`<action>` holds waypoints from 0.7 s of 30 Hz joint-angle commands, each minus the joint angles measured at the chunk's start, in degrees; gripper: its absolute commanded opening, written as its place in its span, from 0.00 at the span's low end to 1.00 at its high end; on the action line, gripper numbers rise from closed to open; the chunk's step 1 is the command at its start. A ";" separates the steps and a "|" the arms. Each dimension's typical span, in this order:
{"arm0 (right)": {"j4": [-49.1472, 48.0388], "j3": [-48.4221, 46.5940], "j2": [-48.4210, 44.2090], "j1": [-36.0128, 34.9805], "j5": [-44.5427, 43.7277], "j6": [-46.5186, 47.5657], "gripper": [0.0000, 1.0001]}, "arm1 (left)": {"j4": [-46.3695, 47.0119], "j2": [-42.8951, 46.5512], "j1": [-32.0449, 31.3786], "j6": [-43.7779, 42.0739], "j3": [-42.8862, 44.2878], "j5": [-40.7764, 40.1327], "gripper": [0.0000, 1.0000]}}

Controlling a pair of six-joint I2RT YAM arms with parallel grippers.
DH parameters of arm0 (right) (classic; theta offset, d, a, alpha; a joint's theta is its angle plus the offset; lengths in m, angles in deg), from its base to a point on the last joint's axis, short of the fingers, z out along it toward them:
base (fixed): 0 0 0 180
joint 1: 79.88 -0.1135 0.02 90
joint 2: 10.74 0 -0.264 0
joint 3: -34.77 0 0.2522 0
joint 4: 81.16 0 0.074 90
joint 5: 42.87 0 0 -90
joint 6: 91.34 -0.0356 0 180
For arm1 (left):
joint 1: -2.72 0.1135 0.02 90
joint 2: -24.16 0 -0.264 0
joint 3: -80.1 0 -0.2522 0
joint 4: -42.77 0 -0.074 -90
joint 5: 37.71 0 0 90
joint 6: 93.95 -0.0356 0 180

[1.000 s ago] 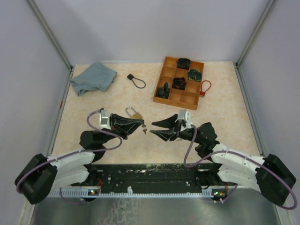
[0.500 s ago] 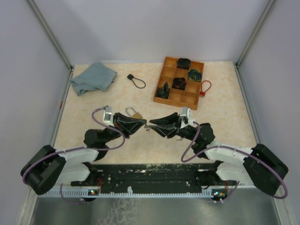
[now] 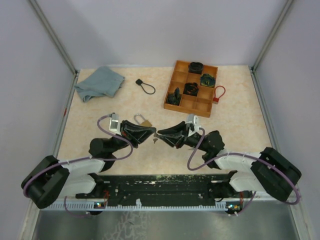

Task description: Unlock with the key

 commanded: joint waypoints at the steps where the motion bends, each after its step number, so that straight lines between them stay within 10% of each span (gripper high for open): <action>1: -4.84 -1.73 1.24 0.07 2.69 -1.42 0.23 | 15.04 1.12 -0.38 0.71 0.46 -0.17 0.00; 21: -8.85 -3.40 4.44 0.07 5.12 -3.86 0.17 | 15.09 1.12 -1.28 0.87 0.93 0.10 0.00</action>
